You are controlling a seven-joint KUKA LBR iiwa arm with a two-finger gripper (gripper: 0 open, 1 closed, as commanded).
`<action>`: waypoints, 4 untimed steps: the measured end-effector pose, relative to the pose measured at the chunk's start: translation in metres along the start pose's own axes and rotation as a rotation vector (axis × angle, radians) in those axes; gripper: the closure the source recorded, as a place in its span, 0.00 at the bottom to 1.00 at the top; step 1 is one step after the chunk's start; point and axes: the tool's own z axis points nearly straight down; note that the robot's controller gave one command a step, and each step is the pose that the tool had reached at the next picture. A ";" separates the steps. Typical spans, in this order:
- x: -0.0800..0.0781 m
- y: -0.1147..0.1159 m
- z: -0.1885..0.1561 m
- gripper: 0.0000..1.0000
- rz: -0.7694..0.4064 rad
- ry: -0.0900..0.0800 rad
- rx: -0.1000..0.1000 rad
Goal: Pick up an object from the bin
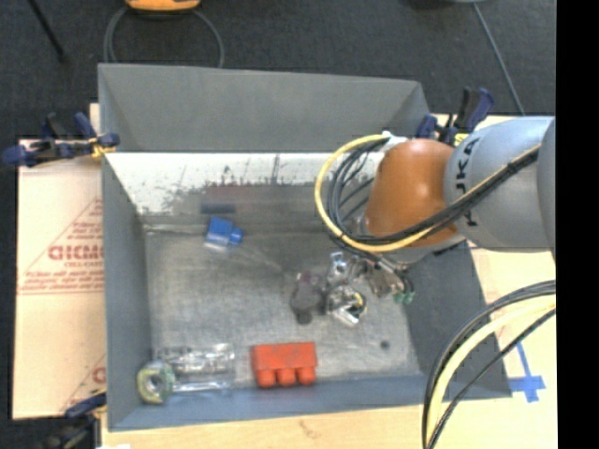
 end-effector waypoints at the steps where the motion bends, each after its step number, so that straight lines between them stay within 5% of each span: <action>1: -0.004 0.005 -0.106 1.00 -0.005 -0.011 0.003; 2: -0.002 0.005 -0.101 0.00 -0.004 -0.002 0.000; 3: -0.020 -0.022 0.009 0.00 -0.195 -0.006 0.001; 4: -0.052 0.042 0.007 0.00 -0.399 -0.009 0.005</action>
Offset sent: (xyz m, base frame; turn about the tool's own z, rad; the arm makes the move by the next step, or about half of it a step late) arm 0.0001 0.0066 0.1002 -0.0099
